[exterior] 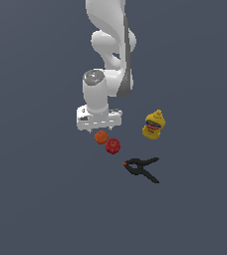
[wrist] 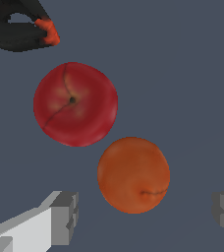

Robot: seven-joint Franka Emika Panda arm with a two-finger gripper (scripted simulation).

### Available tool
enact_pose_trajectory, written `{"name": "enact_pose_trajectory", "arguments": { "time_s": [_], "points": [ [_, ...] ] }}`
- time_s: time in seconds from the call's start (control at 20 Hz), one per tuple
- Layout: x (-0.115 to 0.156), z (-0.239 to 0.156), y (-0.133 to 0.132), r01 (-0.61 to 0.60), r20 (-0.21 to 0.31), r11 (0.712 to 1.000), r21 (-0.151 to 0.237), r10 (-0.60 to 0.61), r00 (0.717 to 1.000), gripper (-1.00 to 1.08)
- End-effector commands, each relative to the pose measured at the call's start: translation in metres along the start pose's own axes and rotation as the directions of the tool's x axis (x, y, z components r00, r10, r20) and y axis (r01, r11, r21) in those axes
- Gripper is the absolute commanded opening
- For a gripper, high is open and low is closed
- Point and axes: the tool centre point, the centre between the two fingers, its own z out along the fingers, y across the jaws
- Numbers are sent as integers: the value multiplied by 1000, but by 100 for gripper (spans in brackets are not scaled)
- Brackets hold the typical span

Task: Pick up a designated object from a clutter of objects.

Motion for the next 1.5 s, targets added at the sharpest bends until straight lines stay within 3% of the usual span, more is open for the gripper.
{"name": "enact_pose_trajectory", "arguments": {
  "time_s": [0.0,1.05,1.1,1.45],
  "points": [
    [-1,2,0,1,-1,1000,-1,-1,1000,100],
    [-2,52,0,1,-1,1000,-1,-1,1000,100],
    [-2,52,0,1,-1,1000,-1,-1,1000,-100],
    [-2,52,0,1,-1,1000,-1,-1,1000,-100]
  ]
}}
